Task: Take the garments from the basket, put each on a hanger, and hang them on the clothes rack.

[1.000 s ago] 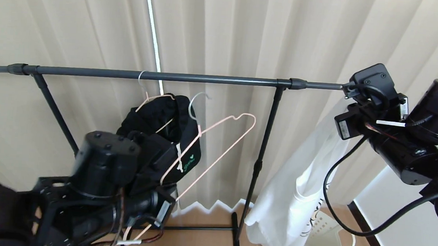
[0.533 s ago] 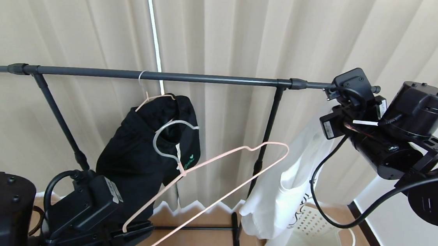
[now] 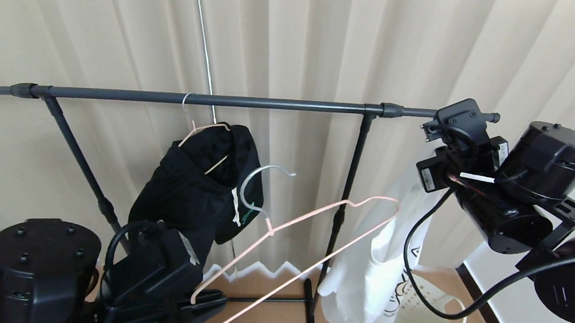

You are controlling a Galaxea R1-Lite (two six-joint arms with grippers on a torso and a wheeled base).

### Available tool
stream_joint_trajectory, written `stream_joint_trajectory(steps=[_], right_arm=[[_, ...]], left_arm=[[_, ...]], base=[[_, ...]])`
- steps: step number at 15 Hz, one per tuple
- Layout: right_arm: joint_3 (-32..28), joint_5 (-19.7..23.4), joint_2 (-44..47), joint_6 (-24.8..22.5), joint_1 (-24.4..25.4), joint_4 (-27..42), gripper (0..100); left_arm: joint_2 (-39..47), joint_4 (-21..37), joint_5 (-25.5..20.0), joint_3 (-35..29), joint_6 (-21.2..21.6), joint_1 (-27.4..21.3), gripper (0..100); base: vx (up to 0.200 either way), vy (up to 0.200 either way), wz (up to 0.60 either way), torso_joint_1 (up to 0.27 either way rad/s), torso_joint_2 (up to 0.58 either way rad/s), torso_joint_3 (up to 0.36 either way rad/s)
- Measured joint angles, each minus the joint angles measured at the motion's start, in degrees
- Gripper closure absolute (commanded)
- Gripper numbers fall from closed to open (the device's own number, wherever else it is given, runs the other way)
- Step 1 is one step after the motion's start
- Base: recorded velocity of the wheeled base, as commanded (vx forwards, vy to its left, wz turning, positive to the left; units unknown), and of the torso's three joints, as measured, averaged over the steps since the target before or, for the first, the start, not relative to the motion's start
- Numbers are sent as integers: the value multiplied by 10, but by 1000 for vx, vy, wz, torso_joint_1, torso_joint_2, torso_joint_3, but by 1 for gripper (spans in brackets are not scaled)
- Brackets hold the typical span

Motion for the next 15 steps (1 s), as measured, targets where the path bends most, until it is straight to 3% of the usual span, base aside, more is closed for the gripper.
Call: stream_joint_trajectory(steps=[3, 15], right_arm=[[10, -3, -9, 0, 13, -3, 100], [20, -2, -26, 0, 28, -3, 100]], left_arm=[[36, -42, 17, -4, -2, -23, 100], [68, -46, 20, -12, -17, -21, 100]], base=[[0, 0, 0, 0, 0, 0], [0, 0, 0, 0, 0, 0]])
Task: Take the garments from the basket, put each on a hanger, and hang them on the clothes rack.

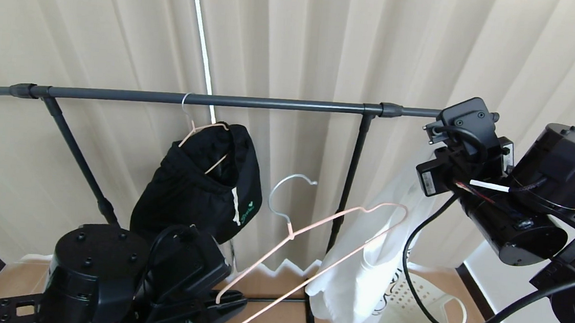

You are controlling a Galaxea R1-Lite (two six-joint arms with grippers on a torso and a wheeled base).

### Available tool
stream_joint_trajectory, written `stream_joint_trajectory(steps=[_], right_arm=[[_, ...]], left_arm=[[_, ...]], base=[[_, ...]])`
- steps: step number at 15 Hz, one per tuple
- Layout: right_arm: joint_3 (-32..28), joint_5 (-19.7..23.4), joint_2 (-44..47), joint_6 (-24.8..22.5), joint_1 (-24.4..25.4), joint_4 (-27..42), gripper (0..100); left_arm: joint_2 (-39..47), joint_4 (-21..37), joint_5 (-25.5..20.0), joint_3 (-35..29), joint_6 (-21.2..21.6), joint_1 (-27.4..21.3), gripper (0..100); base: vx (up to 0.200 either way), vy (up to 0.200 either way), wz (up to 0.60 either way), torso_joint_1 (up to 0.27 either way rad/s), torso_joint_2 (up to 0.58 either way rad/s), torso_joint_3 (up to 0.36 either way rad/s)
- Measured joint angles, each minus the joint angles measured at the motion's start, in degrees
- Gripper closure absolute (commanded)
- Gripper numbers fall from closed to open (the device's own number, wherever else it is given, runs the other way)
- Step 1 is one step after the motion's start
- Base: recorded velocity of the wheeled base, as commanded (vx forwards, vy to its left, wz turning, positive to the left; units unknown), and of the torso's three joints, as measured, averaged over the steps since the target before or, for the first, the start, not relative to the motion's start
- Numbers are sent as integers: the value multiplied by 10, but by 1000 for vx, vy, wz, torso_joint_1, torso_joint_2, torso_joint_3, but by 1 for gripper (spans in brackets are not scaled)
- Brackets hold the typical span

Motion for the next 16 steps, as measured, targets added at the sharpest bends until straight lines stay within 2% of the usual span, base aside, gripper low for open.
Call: stream_joint_trajectory(steps=[5, 9, 16], right_arm=[[-2, 0, 2, 0, 8, 0, 100], [-6, 1, 14, 0, 9, 0, 100], [-14, 1, 31, 0, 10, -4, 100]], left_arm=[[50, -18, 46, -66, -39, 0, 100], [66, -19, 47, -105, -45, 0, 100], [67, -19, 43, -114, -44, -6, 100]], base=[[0, 0, 0, 0, 0, 0], [0, 0, 0, 0, 0, 0], [0, 0, 0, 0, 0, 0]])
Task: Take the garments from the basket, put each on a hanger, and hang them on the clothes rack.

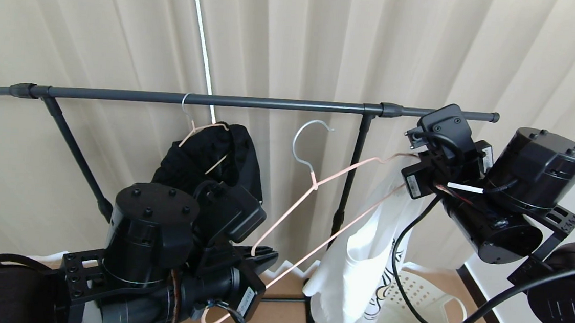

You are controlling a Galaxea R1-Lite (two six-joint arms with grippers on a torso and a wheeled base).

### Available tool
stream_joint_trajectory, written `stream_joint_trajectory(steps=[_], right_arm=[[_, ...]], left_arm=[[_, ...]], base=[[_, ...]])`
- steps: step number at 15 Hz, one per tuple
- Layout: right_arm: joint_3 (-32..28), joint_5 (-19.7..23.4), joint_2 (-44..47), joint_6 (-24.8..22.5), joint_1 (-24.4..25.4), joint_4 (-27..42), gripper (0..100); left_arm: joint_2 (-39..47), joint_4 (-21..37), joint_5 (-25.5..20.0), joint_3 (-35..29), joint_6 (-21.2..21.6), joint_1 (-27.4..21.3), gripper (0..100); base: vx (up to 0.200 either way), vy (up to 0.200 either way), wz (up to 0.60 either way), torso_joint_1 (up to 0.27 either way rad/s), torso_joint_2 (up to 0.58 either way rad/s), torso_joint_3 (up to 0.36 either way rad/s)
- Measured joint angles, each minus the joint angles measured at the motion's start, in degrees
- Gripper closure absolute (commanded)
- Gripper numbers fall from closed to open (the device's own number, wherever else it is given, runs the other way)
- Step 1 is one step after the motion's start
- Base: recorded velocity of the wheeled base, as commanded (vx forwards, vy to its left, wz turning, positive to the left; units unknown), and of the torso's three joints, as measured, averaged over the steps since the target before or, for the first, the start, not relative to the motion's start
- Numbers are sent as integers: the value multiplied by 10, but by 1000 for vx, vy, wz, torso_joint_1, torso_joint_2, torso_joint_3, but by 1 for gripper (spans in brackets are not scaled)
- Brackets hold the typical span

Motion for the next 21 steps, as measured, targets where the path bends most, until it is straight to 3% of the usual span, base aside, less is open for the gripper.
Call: stream_joint_trajectory(steps=[8, 21], right_arm=[[17, 0, 2, 0, 47, -37, 100], [38, 0, 2, 17, 203, -81, 100]], left_arm=[[0, 1, 4, 0, -1, -11, 100], [3, 0, 4, 3, -3, -7, 100]], base=[[0, 0, 0, 0, 0, 0], [0, 0, 0, 0, 0, 0]])
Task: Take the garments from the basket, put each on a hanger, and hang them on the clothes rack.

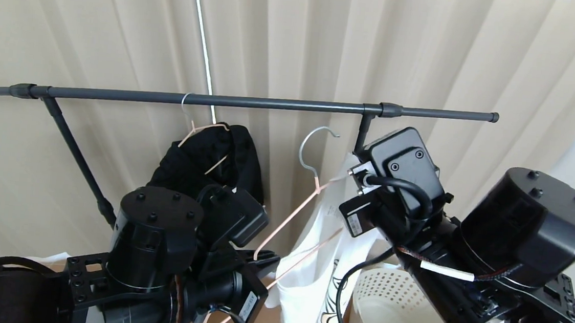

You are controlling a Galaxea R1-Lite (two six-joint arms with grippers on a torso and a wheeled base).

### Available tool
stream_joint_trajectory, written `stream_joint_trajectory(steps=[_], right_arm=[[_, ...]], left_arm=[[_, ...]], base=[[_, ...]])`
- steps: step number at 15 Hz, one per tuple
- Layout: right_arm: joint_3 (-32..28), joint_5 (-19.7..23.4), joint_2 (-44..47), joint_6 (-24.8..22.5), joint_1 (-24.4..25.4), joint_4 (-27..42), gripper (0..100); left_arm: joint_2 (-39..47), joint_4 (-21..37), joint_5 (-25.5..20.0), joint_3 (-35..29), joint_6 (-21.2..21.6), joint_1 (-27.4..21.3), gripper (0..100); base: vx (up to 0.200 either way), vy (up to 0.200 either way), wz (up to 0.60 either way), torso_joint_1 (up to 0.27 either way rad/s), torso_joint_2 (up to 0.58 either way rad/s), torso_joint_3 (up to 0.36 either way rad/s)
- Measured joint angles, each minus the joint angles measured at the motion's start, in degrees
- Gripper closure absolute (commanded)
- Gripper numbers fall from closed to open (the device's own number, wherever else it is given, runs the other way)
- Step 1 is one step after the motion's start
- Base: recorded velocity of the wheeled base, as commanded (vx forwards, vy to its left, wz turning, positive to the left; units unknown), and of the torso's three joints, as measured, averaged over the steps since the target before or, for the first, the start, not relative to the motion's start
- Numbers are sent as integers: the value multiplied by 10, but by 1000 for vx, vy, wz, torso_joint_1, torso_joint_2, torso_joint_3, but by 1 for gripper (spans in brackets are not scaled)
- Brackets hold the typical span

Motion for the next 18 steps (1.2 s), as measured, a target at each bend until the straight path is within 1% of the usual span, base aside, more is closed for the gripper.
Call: stream_joint_trajectory(steps=[1, 3, 10, 11, 18], right_arm=[[2, 0, 0, 0, 8, -2, 100], [5, -2, 0, -1, 16, -34, 100], [17, 0, -3, -2, 46, -36, 100], [19, 0, -4, -2, 47, -37, 0], [20, -1, -18, -6, 37, -35, 0]], left_arm=[[0, 0, 0, -1, 0, 1, 100], [0, -2, 0, 0, -1, 3, 100], [-2, -8, 5, 2, -1, 8, 100], [-3, -8, 5, 2, -1, 10, 100], [-7, -8, 5, 2, -1, 30, 100]], base=[[0, 0, 0, 0, 0, 0], [0, 0, 0, 0, 0, 0], [0, 0, 0, 0, 0, 0], [0, 0, 0, 0, 0, 0], [0, 0, 0, 0, 0, 0]])
